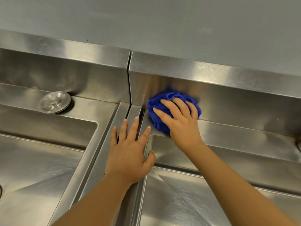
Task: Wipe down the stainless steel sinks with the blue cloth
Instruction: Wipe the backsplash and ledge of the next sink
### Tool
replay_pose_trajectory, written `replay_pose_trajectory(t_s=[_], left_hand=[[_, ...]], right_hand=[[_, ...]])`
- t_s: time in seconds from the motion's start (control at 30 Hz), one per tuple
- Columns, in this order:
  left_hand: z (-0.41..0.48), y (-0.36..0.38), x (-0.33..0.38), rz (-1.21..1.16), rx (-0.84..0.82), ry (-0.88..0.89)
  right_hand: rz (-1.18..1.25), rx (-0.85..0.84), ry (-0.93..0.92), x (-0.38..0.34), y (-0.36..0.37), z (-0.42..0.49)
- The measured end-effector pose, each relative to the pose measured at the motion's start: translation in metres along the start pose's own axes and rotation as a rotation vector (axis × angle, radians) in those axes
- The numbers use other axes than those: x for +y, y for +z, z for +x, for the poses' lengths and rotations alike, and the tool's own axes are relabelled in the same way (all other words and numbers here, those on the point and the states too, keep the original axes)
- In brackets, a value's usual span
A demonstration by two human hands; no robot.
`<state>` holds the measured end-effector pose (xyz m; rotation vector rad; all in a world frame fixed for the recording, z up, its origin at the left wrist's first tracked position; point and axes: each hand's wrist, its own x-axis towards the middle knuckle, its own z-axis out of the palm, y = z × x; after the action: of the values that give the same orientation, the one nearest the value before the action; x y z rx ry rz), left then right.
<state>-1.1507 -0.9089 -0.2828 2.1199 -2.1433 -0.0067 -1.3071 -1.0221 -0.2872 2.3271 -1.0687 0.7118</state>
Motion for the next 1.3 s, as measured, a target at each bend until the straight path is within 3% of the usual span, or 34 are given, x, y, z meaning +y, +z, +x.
replay_pose_trajectory(t_s=[0.23, 0.43, 0.63, 0.73, 0.83, 0.93, 1.17, 1.3], left_hand=[[0.001, 0.002, -0.001, -0.003, -0.017, 0.011], [0.000, -0.002, -0.001, -0.055, -0.067, -0.013], [-0.001, -0.002, -0.002, -0.074, -0.074, -0.001], [-0.001, -0.003, -0.003, -0.076, -0.070, -0.005], [0.000, -0.002, -0.001, -0.058, -0.067, -0.009], [0.000, -0.003, 0.000, -0.052, -0.066, -0.006], [0.000, -0.006, -0.002, -0.081, -0.079, -0.005], [-0.001, -0.004, -0.003, -0.084, -0.079, 0.006]], right_hand=[[0.075, 0.155, 0.183, 0.002, -0.031, 0.027], [0.034, -0.075, -0.020, 0.017, -0.015, 0.000], [-0.045, -0.142, 0.015, 0.071, -0.038, -0.042], [0.013, -0.116, 0.080, 0.045, -0.033, -0.026], [0.073, -0.091, 0.027, 0.006, -0.014, 0.002], [0.068, -0.161, 0.009, -0.011, -0.009, 0.014], [-0.034, -0.163, 0.162, 0.065, -0.038, -0.053], [-0.016, -0.160, 0.212, 0.063, -0.044, -0.049]])
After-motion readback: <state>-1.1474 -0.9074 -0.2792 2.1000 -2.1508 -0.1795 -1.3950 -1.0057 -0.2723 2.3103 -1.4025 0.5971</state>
